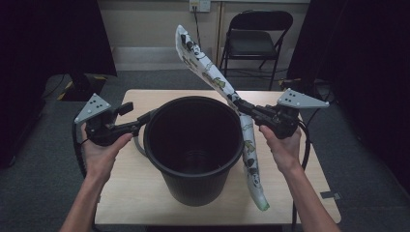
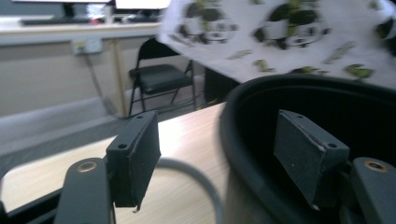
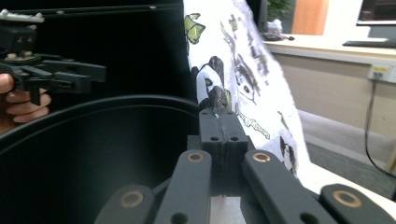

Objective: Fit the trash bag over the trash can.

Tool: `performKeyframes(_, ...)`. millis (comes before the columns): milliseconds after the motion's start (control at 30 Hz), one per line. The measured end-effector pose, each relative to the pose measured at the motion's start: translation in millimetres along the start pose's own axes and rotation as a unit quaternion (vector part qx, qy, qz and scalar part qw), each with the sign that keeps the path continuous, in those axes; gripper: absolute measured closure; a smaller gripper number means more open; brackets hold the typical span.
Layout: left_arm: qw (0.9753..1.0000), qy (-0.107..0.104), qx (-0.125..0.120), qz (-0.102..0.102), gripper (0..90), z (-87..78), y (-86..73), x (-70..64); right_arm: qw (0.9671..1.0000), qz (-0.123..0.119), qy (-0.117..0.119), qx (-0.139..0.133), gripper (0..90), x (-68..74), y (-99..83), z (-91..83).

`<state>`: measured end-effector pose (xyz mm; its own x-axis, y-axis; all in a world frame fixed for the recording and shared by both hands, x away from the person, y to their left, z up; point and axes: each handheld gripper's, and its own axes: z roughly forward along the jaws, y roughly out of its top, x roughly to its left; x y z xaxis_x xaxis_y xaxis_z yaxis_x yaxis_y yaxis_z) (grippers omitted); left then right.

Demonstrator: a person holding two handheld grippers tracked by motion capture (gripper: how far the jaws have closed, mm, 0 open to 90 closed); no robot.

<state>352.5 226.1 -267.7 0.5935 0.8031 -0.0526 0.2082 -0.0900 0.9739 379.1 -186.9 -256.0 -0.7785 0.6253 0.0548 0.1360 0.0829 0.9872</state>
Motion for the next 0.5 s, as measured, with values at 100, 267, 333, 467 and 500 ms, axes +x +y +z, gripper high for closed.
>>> performKeyframes(100, 0.9997, -0.022, -0.007, 0.013, 30.5, 6.8, 7.9, -14.4, 0.9998, -0.003, 0.021, -0.005, 90.0, 10.5, 0.6, 1.3)
performKeyframes(267, 0.9983, -0.054, -0.015, 0.016, 27.8, 15.0, 14.5, -28.2, 0.9985, -0.010, 0.052, -0.012, 90.0, 25.6, -4.1, 2.7)
performKeyframes(333, 0.9976, -0.063, -0.012, 0.025, 26.2, 17.4, 16.0, -33.7, 0.9981, -0.011, 0.060, -0.010, 90.0, 29.5, -6.7, 3.5)
performKeyframes(467, 0.9965, -0.074, -0.012, 0.037, 23.1, 17.8, 20.7, -42.4, 0.9974, -0.013, 0.070, -0.011, 90.0, 34.5, -8.2, 5.1)
performKeyframes(500, 0.9960, -0.079, -0.012, 0.039, 22.1, 18.1, 22.6, -44.2, 0.9971, -0.014, 0.074, -0.011, 90.0, 35.9, -8.0, 5.6)
